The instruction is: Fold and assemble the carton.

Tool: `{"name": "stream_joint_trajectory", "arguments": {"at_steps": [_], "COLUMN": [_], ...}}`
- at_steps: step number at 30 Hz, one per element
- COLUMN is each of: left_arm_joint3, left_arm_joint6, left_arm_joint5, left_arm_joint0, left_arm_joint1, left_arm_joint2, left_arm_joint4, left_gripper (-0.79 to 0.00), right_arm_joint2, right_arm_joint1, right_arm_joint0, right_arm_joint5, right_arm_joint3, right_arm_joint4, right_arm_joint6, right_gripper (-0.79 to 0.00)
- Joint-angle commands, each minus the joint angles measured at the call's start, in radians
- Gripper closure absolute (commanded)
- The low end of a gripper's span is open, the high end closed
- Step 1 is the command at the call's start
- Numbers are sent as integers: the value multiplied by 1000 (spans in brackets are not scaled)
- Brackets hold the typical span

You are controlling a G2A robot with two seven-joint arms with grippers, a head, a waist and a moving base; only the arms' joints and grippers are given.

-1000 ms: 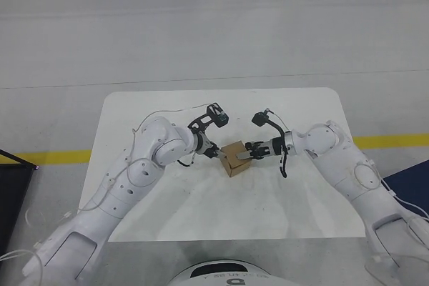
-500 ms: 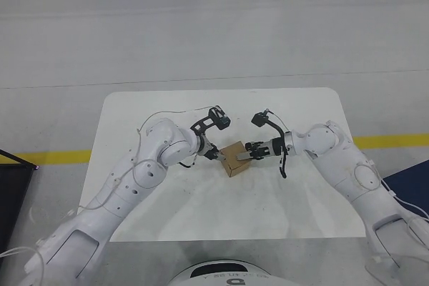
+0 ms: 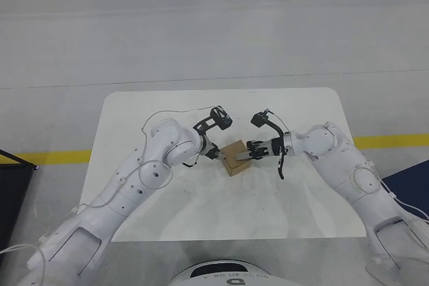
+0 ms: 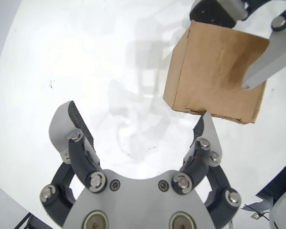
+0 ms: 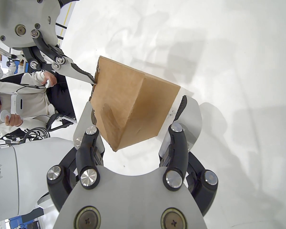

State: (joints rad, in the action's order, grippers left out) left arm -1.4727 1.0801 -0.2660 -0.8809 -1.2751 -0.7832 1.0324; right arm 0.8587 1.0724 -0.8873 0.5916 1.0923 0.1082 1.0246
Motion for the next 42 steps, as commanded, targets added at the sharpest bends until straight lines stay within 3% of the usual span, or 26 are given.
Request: {"name": "stream_joint_trajectory", "arguments": {"at_steps": [1,12,14,16,17,24,25,26,28,35,42], "left_arm_joint3": [-4,-64,-69,-74,-77,-96,-101,-107,-114,-105,-105], "left_arm_joint6": [-7,-9,-11,-14,-17,-64,-75,-87,-115,-219,-219], "left_arm_joint5": [-6,-28,-28,-25,-22,-28,-32,-32,-30,1,1], "left_arm_joint0": [-3,-56,-64,-70,-73,-99,-106,-113,-129,-188,-188], "left_arm_joint1": [2,26,29,31,33,42,44,46,50,62,62], "left_arm_joint2": [-12,-92,-101,-110,-115,-174,-186,-199,-230,-341,-341], "left_arm_joint4": [-11,-27,-25,-25,-24,-88,-106,-125,-168,-329,-329], "left_gripper": [-785,-785,-785,-785,-785,-785,-785,-785,-785,-785,-785], "right_arm_joint2": [1,20,22,28,34,106,119,135,174,259,249], "right_arm_joint1": [-1,-9,-11,-13,-14,-43,-48,-54,-64,-82,-87], "right_arm_joint0": [-2,-21,-23,-28,-32,-123,-141,-159,-201,-319,-322], "right_arm_joint5": [0,2,2,10,18,126,152,186,260,325,369], "right_arm_joint3": [4,27,33,40,44,144,166,186,216,315,316], "right_arm_joint4": [3,24,29,37,45,201,223,244,289,522,556], "right_arm_joint6": [-2,-33,-37,-54,-69,-254,-277,-306,-389,-611,-586], "right_gripper": [-634,-671,-690,-757,-785,-785,-739,-613,0,0,0]}}
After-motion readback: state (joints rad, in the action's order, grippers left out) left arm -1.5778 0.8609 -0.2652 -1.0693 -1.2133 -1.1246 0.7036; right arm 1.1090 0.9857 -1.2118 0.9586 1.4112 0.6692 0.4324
